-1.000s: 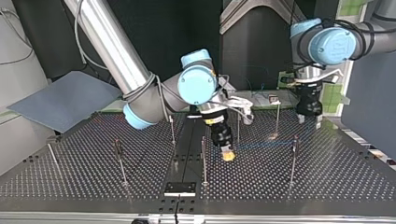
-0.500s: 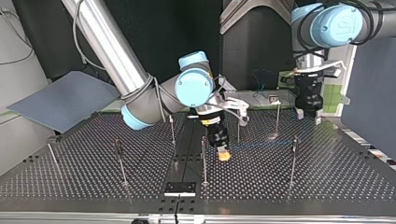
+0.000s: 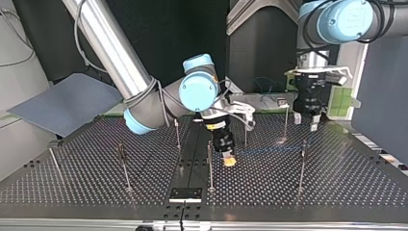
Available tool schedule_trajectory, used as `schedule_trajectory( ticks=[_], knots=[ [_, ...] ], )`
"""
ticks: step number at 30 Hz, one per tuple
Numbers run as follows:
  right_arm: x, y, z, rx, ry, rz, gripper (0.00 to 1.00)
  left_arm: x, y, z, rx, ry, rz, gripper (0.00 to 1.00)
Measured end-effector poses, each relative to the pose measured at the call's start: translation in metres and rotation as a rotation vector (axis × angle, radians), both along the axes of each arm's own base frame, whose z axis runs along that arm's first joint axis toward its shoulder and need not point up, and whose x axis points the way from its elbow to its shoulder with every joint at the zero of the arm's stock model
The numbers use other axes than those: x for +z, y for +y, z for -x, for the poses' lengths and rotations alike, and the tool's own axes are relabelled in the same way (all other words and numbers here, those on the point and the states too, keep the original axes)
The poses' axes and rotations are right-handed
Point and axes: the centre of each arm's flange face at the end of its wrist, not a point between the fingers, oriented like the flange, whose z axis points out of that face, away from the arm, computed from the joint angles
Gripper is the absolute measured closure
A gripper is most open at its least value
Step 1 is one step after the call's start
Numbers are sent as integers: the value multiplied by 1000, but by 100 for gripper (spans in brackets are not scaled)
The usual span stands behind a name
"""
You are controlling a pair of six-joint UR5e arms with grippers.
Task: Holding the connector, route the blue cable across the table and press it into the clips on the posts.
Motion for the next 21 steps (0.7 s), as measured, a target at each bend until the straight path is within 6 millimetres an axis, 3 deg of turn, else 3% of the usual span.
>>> schedule_trajectory(
  ticks=[9, 21],
  knots=[
    [0, 2, -2, 7, 3, 4, 100, 18, -14, -8, -54, -44, -85, 0],
    [0, 3, -2, 12, 5, 4, 100, 21, -28, -34, -73, -48, -179, 0]
  ],
)
